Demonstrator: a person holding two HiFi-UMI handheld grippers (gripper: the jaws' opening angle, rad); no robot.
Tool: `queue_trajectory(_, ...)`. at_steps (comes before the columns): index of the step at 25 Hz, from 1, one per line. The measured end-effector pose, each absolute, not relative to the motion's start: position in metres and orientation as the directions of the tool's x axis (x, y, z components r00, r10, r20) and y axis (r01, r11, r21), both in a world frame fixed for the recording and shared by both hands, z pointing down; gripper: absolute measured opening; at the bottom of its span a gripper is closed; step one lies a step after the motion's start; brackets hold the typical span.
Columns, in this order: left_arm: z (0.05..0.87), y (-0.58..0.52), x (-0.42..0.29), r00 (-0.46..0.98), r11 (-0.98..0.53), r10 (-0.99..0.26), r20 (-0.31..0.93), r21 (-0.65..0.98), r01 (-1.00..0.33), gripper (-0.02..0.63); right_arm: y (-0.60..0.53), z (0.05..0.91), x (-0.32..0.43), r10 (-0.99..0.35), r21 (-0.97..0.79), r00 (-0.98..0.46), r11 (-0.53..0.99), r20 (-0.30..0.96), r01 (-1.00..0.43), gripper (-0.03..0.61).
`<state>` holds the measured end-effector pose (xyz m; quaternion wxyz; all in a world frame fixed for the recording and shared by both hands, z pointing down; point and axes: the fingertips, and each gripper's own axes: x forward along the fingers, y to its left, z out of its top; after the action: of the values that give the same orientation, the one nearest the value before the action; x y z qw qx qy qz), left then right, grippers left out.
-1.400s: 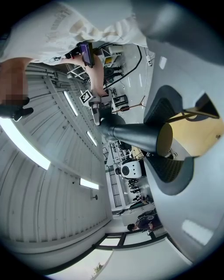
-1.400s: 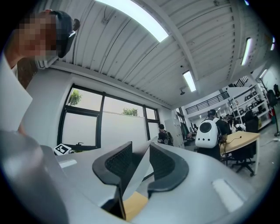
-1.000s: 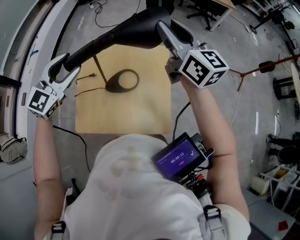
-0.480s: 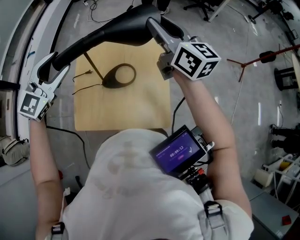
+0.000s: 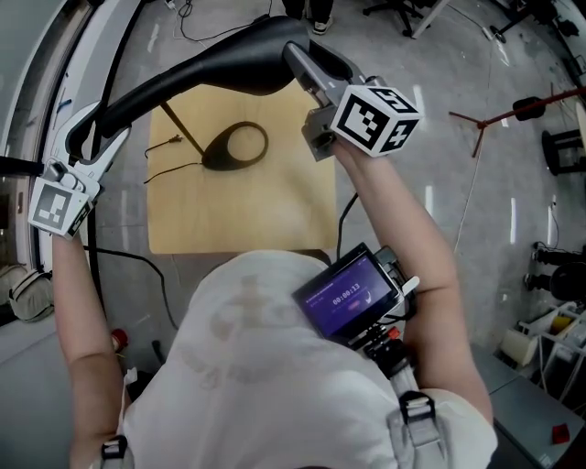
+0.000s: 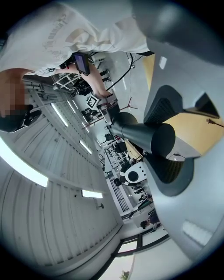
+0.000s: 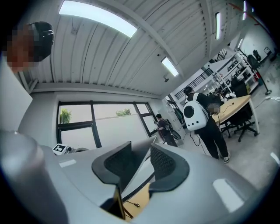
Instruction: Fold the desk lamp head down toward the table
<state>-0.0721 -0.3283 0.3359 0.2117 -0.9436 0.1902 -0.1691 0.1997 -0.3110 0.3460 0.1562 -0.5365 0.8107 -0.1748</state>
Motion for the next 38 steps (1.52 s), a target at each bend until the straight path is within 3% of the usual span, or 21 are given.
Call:
queue_trajectory(15, 0.332, -0.322, -0.075, 0.807, -0.822, -0.47, 0.358, -0.51, -0.253, 0.241, -0.312, 0.386, 0.2, -0.918, -0.591, -0.389, 0.357, -0.078, -0.724, 0.152)
queue_trajectory(38, 0.32, -0.311, -0.061, 0.788, -0.816, -0.465, 0.402, -0.54, -0.207, 0.247, -0.308, 0.44, 0.192, -0.896, -0.725, -0.429, 0.371, -0.115, -0.581, 0.155)
